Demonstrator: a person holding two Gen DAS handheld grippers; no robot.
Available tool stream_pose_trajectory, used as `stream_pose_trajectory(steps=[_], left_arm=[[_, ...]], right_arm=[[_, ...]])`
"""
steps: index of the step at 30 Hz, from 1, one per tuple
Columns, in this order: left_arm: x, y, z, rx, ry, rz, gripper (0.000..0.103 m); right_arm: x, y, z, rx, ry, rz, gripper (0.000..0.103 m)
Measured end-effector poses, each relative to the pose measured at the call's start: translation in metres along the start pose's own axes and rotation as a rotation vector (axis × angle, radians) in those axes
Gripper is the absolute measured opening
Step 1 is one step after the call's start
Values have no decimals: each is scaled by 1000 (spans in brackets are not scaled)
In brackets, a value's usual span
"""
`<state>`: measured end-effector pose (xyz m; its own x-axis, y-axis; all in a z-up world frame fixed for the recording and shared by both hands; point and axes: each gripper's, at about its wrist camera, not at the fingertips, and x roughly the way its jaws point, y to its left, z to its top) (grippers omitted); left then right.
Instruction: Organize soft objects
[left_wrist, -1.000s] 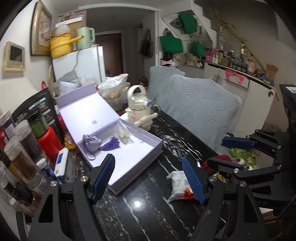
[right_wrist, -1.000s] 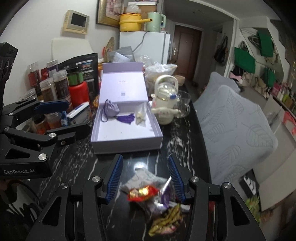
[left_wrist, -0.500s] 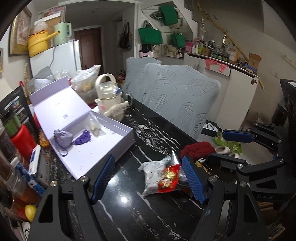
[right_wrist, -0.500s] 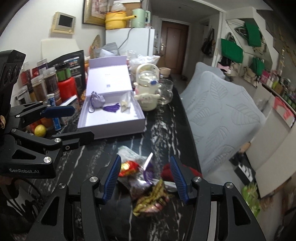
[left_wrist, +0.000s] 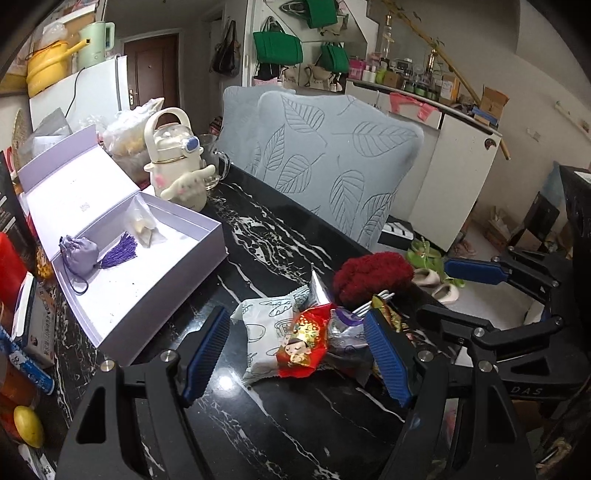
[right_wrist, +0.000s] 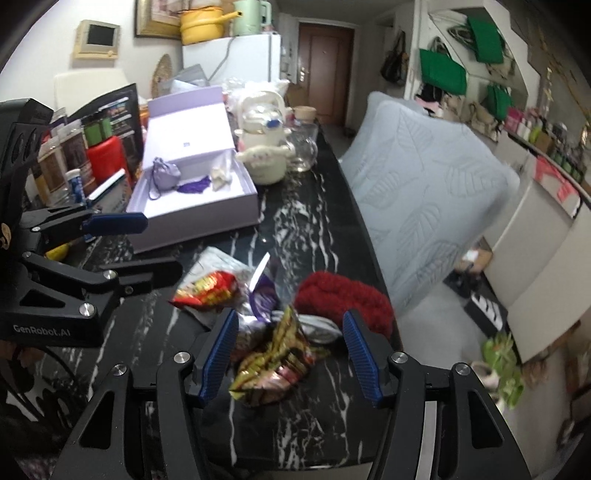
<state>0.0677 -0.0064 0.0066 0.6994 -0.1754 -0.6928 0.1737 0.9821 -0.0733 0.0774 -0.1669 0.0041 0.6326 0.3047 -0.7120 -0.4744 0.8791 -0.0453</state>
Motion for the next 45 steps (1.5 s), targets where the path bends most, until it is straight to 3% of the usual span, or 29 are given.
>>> stream_pose_trajectory(steps=[15,17,21,22,28,33,34,38,42,45], left_arm=[[50,-1,-8,38,111,-41,74],[55,1,-8,43,123,-53,62],[66,5,-11,46,156,-62,56],[66,4,-13,48,159,-65,48],[72,-1,-16,94,165,-67,45],[67,-2,-18,115,139,-50,32],[66,-3,-18,119,137,-54,32],[66,-4,-20,103,141,-78,30],[59,0,-22,81,131,-85,29],[53,2,-23,63,131,-87,29]], right_arm=[[38,-29,-30,150,97,47,71],[43,-29,-32,161,108,61,73],[56,-26,-35,171,139,96,73],[58,-25,-35,170,145,99,73],[73,-24,-41,193,183,120,74],[77,-26,-44,212,183,129,74],[78,-26,-45,213,182,133,72],[78,-24,-49,228,180,176,41],[69,-23,-49,211,143,128,37],[65,-29,-51,245,136,138,36]])
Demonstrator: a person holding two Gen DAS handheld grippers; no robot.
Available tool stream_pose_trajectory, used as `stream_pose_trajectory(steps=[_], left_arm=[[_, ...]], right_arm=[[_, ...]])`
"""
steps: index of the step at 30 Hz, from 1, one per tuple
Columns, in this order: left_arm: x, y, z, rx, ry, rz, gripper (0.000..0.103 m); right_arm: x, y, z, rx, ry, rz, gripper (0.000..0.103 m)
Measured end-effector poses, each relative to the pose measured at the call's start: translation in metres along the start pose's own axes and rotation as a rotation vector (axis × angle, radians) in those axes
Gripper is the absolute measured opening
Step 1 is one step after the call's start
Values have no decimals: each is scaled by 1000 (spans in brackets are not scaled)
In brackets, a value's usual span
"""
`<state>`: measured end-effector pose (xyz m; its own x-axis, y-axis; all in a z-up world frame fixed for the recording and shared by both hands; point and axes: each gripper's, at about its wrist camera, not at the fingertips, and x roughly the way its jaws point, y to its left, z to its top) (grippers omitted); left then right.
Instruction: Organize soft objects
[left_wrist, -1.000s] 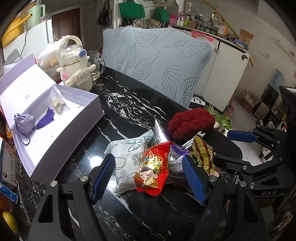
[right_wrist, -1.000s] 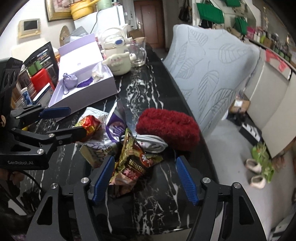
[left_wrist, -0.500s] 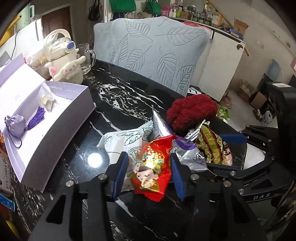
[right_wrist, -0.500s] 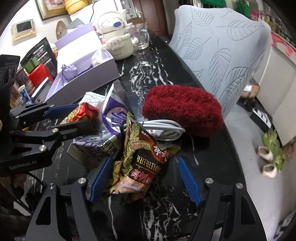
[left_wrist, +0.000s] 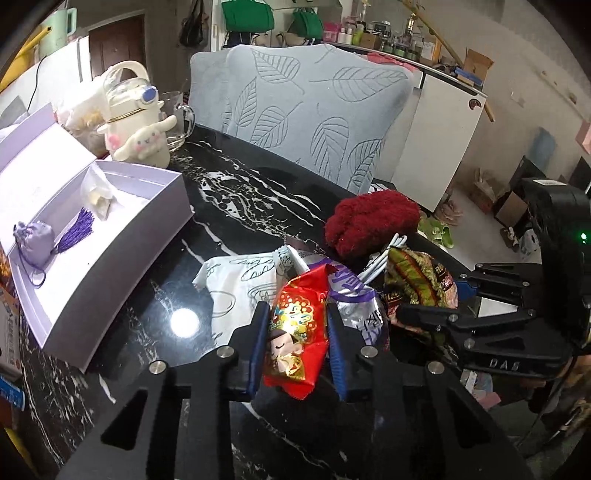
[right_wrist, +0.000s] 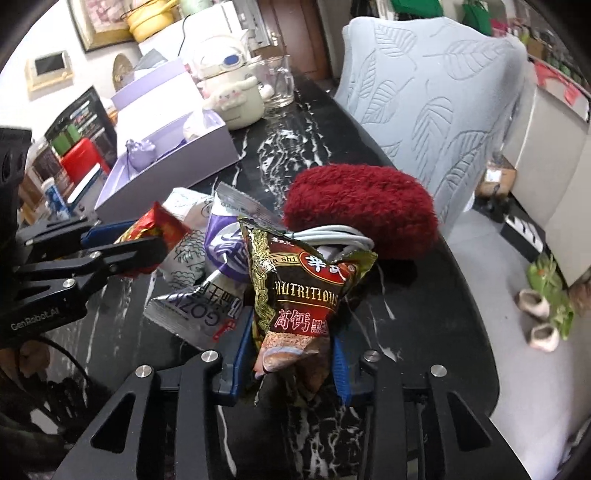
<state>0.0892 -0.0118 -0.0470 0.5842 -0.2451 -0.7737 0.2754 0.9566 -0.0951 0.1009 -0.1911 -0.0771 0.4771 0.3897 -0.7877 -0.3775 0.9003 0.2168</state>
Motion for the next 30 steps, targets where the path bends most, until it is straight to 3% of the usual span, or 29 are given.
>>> stream_pose_trajectory(steps=[10,30], left_arm=[[-15,0,-12,-30,-4,-22,29],[-61,-2,-42,-81,-70,31,29]], right_arm=[[-22,9,-6,-1,-38,30,36],[-40,62,-22,-127,-58,117,36]])
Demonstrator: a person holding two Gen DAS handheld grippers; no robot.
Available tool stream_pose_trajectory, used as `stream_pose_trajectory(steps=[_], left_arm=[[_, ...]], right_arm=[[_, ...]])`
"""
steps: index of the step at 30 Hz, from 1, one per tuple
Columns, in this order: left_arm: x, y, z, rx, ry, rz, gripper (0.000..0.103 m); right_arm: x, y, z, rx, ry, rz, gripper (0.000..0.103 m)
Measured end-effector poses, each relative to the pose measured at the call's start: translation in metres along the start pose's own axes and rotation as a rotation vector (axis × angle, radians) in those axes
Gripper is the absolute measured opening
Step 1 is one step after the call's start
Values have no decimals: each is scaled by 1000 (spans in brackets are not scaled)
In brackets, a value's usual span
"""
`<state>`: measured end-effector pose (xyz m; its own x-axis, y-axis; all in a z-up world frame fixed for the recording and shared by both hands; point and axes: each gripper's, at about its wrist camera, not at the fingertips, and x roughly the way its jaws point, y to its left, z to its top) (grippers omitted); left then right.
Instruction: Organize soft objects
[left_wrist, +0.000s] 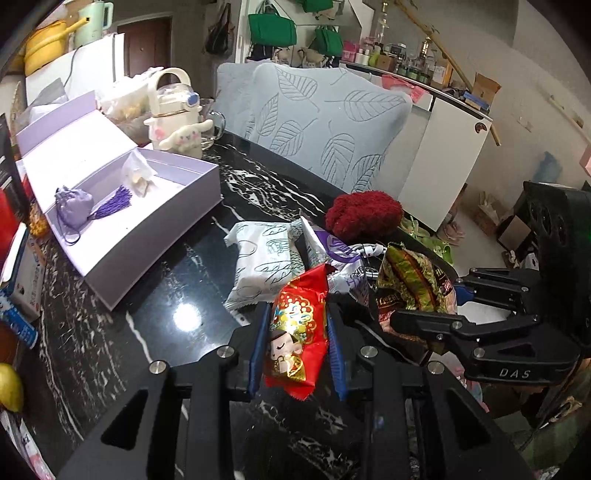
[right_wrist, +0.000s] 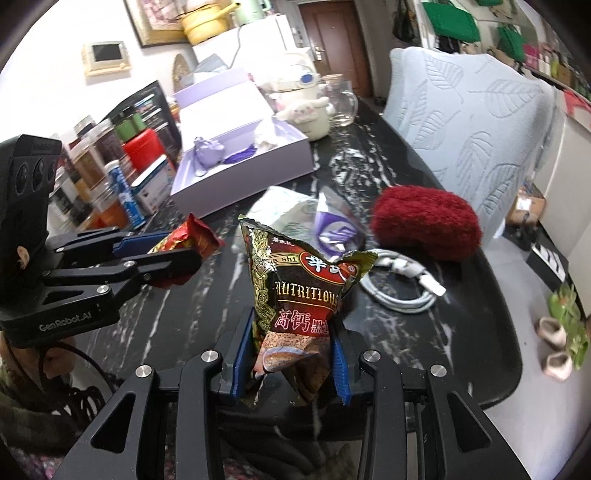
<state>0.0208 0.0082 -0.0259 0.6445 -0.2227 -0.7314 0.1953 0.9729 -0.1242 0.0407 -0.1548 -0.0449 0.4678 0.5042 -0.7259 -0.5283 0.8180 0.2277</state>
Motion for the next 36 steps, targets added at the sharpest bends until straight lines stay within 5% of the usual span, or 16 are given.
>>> stream_pose_trajectory(steps=[20,36], left_arm=[[-45,40,-18,-106,-59,103,29],[-72,67,8,-143,-145,166,29]], right_arm=[[24,67,15,-174,20,145,36],[29,98,61,-302,-38,203,36]])
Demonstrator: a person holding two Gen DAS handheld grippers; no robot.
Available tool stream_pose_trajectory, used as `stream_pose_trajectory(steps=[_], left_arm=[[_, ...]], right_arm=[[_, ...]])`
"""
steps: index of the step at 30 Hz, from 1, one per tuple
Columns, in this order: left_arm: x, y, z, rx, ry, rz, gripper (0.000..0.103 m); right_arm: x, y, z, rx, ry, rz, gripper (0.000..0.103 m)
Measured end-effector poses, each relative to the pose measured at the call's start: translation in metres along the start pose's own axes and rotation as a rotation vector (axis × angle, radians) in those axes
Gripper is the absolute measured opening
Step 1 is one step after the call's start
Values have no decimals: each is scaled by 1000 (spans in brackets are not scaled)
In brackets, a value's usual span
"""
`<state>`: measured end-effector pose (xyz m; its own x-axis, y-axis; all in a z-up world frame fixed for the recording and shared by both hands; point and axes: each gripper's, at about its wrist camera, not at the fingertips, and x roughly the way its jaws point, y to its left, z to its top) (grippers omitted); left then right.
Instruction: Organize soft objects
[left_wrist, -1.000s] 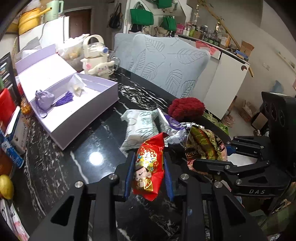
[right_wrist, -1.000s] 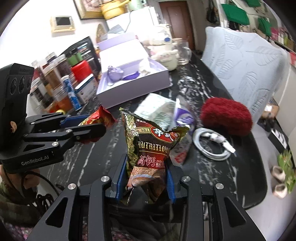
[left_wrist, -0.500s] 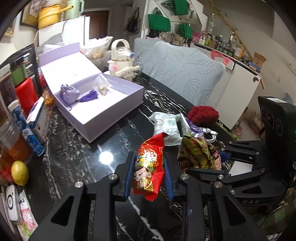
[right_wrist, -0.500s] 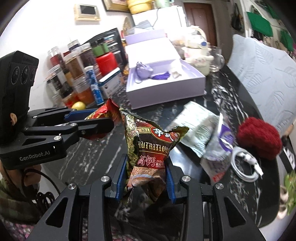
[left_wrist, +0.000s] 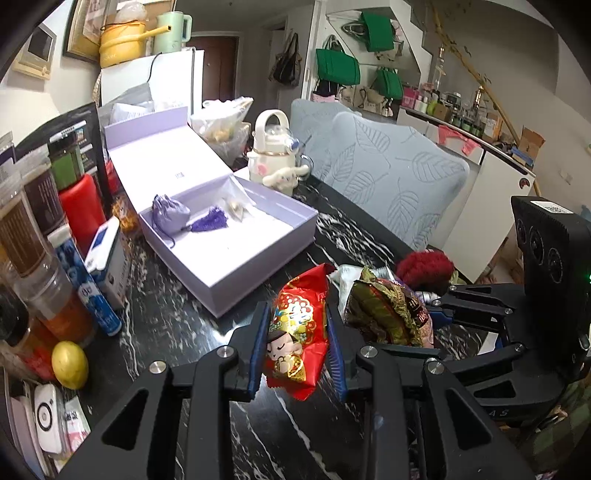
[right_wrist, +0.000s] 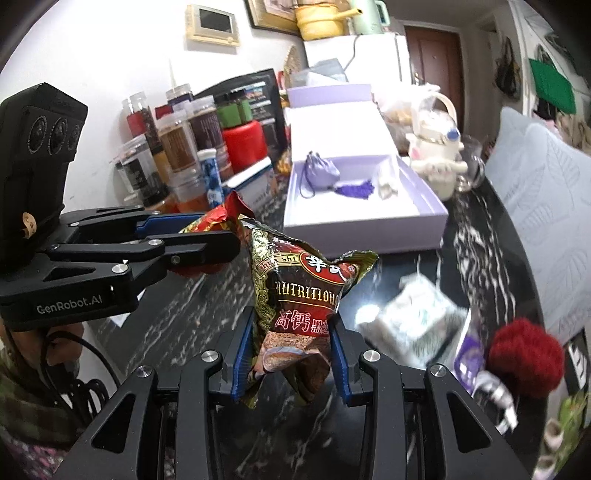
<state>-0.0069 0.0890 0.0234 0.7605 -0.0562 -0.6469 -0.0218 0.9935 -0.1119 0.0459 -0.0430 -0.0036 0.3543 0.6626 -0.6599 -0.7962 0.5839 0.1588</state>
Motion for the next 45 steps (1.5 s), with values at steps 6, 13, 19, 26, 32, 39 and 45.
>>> stream_pose_trajectory(steps=[6,13,19,26,32,39,45], left_arm=[[1,5,20,8,-31,11,29],[6,15,41,2,-57,14,29],[12,20,58,10,-75,21,29],[23,27,80,19,-86,25,29],[32,36,97,24,-94,33,29],[46,46,119,37,-101,46,29],[62,53,133,23,-103,48,29]], right_arm=[[1,-1,22,-31,-27,-2,36],[4,-6,46,-62,-38,-22,36],[7,-7,68,-103,-49,-38,36],[13,-13,93,-130,-56,-52,36],[21,-24,113,-126,-49,-47,36],[30,-33,134,-141,-52,-52,36],[39,-45,151,-146,-54,-60,36]])
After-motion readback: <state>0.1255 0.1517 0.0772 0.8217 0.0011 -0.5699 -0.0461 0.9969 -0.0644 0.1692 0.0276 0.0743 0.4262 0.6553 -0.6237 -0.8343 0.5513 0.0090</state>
